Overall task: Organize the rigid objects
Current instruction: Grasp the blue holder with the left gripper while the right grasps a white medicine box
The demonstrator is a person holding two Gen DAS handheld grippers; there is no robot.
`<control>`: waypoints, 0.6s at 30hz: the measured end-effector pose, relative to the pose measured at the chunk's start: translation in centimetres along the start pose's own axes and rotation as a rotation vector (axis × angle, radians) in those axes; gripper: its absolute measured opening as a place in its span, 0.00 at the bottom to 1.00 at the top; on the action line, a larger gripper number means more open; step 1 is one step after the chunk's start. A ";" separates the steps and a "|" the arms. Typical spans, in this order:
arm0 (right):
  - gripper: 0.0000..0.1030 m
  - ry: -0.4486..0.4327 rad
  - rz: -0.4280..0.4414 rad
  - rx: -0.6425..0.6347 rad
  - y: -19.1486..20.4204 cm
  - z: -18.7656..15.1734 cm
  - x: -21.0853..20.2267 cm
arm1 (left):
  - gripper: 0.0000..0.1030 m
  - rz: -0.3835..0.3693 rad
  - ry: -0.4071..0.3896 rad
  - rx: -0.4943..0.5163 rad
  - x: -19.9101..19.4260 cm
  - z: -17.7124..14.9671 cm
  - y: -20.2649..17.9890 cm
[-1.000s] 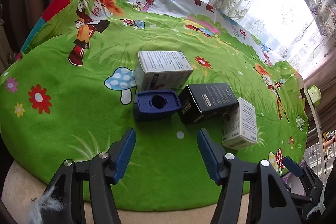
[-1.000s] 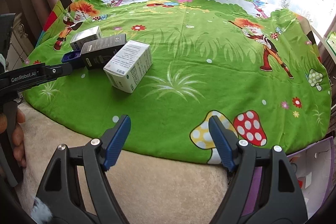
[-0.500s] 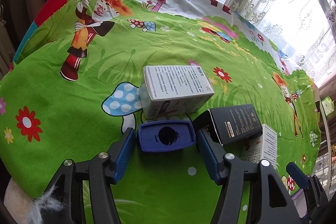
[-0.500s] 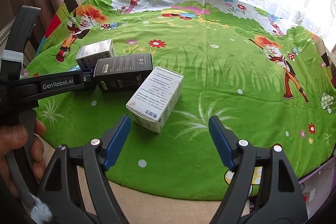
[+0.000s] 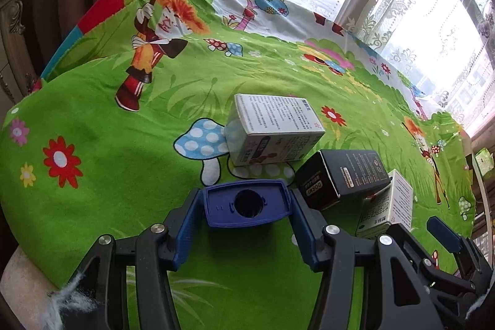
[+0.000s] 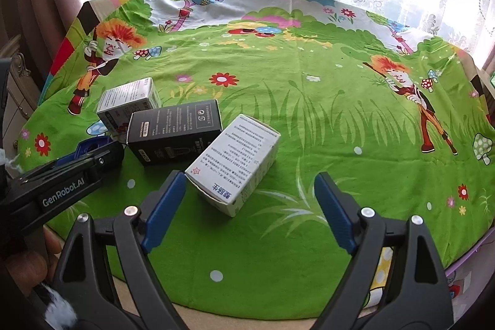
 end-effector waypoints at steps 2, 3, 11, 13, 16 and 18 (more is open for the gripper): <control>0.89 0.022 0.007 -0.010 0.3 0.0 0.5 | 0.55 -0.007 -0.008 -0.020 -0.3 -0.1 0.4; 0.89 0.035 0.003 -0.016 0.5 0.0 0.8 | 0.55 -0.008 -0.011 -0.024 -0.4 -0.1 0.4; 0.89 0.071 -0.018 0.048 0.4 1.3 2.7 | 0.55 -0.009 -0.015 -0.010 -0.3 -0.2 0.2; 0.89 0.089 -0.023 0.076 -0.2 1.0 3.2 | 0.55 -0.012 -0.014 -0.010 -0.3 -0.3 0.2; 0.67 0.097 -0.027 0.133 -1.5 0.6 3.4 | 0.55 -0.014 -0.012 0.005 -0.3 -0.4 -0.1; 0.50 0.118 -0.029 0.149 -2.0 0.2 3.8 | 0.55 -0.016 -0.015 0.017 -0.4 -0.4 -0.3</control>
Point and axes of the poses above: each gripper's, at about its wrist camera, not at the fingertips, and x roughly the way its jaws point, y to its left, z to its top, the point moved 9 cm from there along x, roughly the way its jaws point, and after that the axes turned 7 degrees about y, right-handed, at the moved point
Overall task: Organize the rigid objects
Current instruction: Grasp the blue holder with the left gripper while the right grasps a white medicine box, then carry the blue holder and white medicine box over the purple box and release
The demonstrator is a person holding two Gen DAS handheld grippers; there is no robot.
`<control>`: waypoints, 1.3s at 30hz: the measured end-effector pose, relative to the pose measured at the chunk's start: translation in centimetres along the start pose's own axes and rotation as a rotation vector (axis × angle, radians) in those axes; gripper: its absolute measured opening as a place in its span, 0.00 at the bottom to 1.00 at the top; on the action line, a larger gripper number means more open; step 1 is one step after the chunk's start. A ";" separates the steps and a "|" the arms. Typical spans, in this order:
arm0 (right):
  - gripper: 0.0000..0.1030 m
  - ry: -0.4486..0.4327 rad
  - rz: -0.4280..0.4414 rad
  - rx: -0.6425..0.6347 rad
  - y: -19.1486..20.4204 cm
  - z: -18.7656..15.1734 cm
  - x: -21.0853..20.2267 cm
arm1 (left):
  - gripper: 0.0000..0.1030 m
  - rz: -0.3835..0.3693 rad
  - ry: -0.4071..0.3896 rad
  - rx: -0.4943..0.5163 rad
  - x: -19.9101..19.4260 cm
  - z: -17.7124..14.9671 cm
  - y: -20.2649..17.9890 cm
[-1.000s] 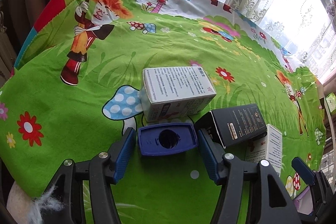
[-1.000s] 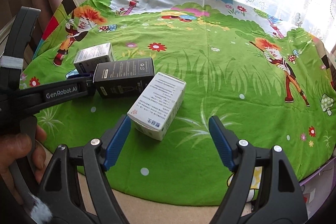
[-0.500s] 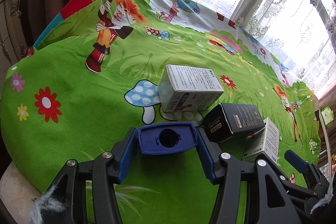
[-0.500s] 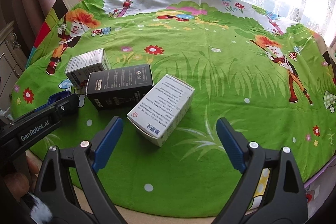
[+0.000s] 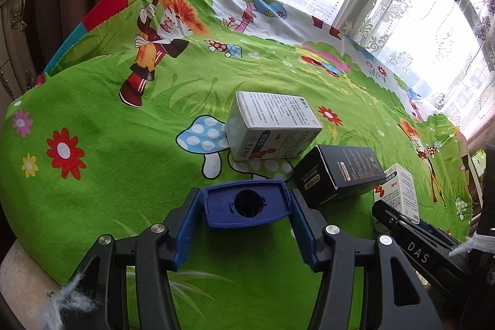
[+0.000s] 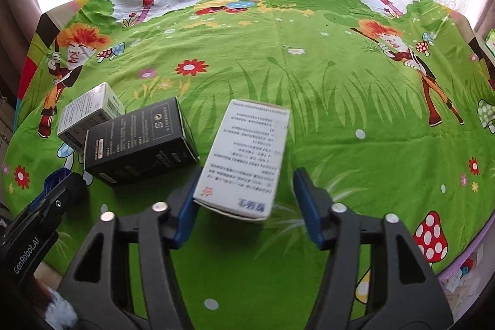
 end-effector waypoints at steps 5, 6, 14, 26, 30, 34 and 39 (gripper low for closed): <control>0.43 -0.013 0.016 0.003 -0.3 -0.7 -0.2 | 0.55 -0.007 -0.007 0.026 -0.4 -0.4 -0.5; 0.43 -0.016 0.032 0.004 -0.4 -0.9 -0.4 | 0.55 -0.008 -0.011 0.031 -0.6 -0.5 -0.6; 0.43 -0.034 0.052 0.016 -2.3 -2.4 -2.2 | 0.55 -0.020 -0.036 0.076 -2.0 -1.4 -1.8; 0.43 -0.098 -0.032 -0.052 -3.8 -4.7 -5.8 | 0.55 -0.050 -0.031 0.122 -4.1 -4.0 -4.3; 0.43 -0.091 -0.025 -0.057 -4.4 -5.7 -6.5 | 0.55 -0.060 -0.024 0.151 -4.9 -5.1 -5.5; 0.43 -0.086 -0.009 -0.055 -5.2 -6.7 -7.4 | 0.55 -0.074 -0.011 0.184 -5.6 -6.4 -7.1; 0.43 -0.101 0.004 -0.037 -6.9 -8.1 -9.0 | 0.55 -0.099 0.008 0.250 -6.3 -8.2 -9.9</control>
Point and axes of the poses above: each gripper's, at about its wrist camera, not at the fingertips, and x roughly the way its jaws point, y to its left, z to its top, the point moved 9 cm from there along x, roughly the way its jaws point, and after that the axes turned 7 degrees about y, right-handed, at the moved point
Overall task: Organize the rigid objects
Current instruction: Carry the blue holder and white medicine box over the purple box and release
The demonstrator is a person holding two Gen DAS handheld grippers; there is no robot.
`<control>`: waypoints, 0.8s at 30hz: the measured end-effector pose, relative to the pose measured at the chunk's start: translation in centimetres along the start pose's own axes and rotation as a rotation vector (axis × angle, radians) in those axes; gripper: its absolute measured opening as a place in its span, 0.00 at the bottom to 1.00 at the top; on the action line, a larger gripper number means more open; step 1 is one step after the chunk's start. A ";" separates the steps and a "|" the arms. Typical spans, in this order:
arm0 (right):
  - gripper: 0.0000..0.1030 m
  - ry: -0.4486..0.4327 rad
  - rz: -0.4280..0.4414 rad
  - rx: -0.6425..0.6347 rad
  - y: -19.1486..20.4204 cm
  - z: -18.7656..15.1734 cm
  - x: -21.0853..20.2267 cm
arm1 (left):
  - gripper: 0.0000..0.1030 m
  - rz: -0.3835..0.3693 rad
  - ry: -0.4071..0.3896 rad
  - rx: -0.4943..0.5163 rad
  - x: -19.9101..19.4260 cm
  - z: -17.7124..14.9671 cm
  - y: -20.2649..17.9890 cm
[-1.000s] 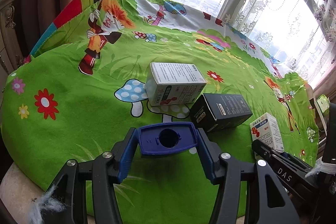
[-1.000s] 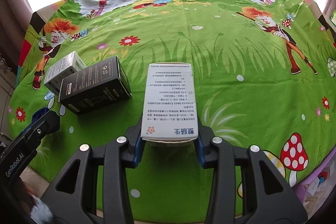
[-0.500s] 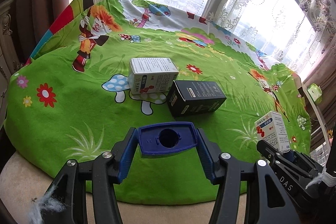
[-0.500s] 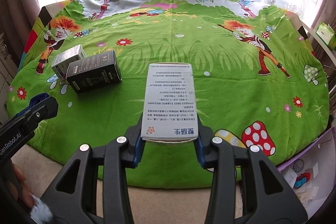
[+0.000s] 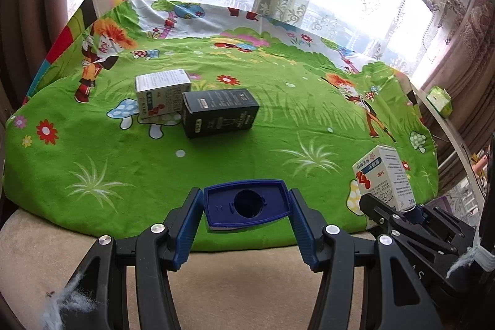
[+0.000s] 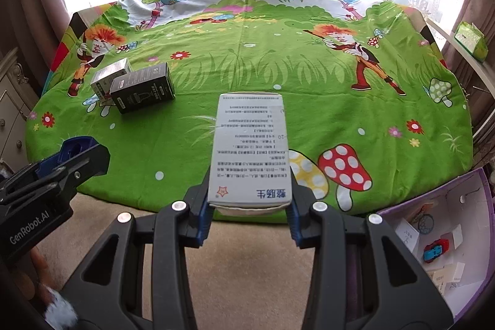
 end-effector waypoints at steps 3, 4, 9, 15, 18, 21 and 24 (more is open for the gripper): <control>0.43 -0.014 -0.004 0.019 -1.5 -0.5 -1.0 | 0.55 -0.014 0.011 0.045 -0.2 -0.6 -2.1; 0.43 -0.016 -0.001 0.029 -2.1 -0.7 -1.2 | 0.54 -0.021 0.016 0.056 -0.3 -0.8 -2.8; 0.43 -0.029 -0.027 0.072 -5.5 -1.9 -2.5 | 0.55 -0.054 0.035 0.118 -0.6 -1.6 -6.0; 0.43 -0.026 -0.068 0.125 -10.6 -4.5 -3.9 | 0.55 -0.121 0.082 0.211 -0.6 -3.3 -10.6; 0.43 -0.017 -0.086 0.166 -13.6 -5.9 -4.4 | 0.55 -0.162 0.106 0.250 -0.7 -4.3 -12.8; 0.43 -0.005 -0.101 0.219 -16.8 -7.3 -5.2 | 0.55 -0.201 0.130 0.298 -0.8 -5.3 -15.0; 0.43 0.000 -0.127 0.245 -19.5 -8.4 -6.0 | 0.55 -0.242 0.146 0.355 -1.1 -6.4 -17.3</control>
Point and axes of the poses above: each gripper's, at about its wrist camera, not at the fingertips, and x roughly the way its jaws point, y to its left, z to its top, the point moved 9 cm from there along x, roughly the way its jaws point, and after that the axes turned 7 degrees about y, right-handed, at the moved point
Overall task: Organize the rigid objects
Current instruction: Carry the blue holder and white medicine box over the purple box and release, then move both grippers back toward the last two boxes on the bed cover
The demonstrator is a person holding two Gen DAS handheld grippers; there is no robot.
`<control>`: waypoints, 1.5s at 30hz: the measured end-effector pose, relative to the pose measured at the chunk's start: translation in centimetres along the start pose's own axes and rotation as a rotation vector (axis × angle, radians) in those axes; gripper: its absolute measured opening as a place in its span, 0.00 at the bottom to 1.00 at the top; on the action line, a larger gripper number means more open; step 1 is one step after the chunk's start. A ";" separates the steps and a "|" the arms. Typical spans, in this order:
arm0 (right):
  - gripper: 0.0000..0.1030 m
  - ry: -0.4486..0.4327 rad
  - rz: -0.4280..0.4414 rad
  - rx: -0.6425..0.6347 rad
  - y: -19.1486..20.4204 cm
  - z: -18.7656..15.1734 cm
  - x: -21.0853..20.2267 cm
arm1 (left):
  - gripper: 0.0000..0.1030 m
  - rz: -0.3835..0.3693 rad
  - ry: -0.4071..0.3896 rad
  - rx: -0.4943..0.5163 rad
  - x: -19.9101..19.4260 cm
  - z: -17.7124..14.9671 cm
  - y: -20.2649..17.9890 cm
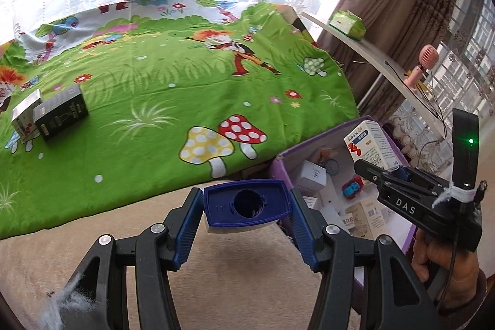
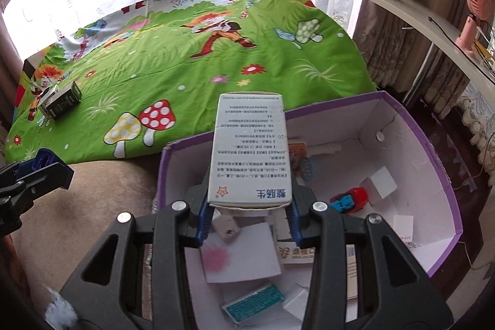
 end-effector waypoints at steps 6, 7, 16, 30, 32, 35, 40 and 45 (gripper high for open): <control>0.43 0.019 -0.065 0.020 -4.3 -1.0 -0.1 | 0.55 -0.105 0.042 0.141 0.8 -1.0 -5.7; 0.43 0.022 -0.075 0.020 -4.8 -1.2 0.0 | 0.55 -0.119 0.053 0.160 1.0 -1.2 -6.6; 0.51 0.018 -0.077 0.050 -6.9 -1.1 -0.6 | 0.55 -0.241 0.111 0.303 1.8 -3.1 -11.8; 0.93 -0.131 -0.132 0.026 -5.8 1.2 -3.8 | 0.76 -0.209 0.025 0.250 0.1 -1.6 -10.2; 0.93 -0.152 -0.154 0.015 -5.4 1.7 -4.3 | 0.76 -0.179 -0.010 0.221 -0.2 -1.0 -9.2; 0.95 -0.183 -0.185 0.010 -4.7 2.2 -5.1 | 0.76 -0.191 -0.056 0.156 -1.0 -0.3 -7.5; 0.98 -0.255 -0.230 -0.045 -2.3 3.2 -6.7 | 0.76 -0.065 -0.166 0.114 -3.3 1.3 -3.1; 0.98 -0.342 -0.128 -0.078 0.7 3.5 -7.7 | 0.76 0.029 -0.196 0.064 -4.7 1.8 2.0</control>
Point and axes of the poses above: each gripper's, at about its wrist camera, not at the fingertips, and x roughly the way its jaws point, y to its left, z to its top, the point moved 9 cm from there along x, roughly the way its jaws point, and after that the axes turned 7 degrees about y, right-handed, at the moved point
